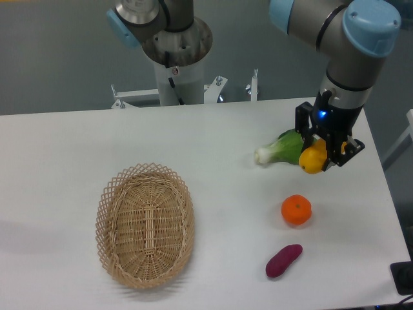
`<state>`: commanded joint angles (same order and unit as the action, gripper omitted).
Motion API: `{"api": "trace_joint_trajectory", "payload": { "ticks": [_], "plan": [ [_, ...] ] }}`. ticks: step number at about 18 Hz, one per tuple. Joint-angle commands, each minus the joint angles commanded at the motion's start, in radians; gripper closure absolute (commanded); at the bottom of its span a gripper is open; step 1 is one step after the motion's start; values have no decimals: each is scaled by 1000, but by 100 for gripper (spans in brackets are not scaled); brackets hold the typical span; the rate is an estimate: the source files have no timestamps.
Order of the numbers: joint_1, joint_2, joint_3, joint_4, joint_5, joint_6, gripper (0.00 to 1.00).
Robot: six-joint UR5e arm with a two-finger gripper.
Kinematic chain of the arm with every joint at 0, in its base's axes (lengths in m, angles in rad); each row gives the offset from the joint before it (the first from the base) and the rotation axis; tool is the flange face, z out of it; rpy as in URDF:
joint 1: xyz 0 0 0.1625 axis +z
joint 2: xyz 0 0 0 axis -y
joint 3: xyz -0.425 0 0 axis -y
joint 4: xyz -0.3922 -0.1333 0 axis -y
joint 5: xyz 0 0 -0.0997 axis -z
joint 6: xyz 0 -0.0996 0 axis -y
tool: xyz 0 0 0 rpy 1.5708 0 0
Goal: Place the mango on the table
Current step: 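Hold the yellow mango in the gripper and lift it off the bok choy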
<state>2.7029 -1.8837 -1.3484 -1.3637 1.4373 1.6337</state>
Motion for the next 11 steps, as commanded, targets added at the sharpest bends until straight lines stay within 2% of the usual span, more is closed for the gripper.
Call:
{"api": "trace_joint_trajectory", "payload": {
  "ticks": [11],
  "plan": [
    [-6, -9, -8, 5, -2, -2, 55]
  ]
}}
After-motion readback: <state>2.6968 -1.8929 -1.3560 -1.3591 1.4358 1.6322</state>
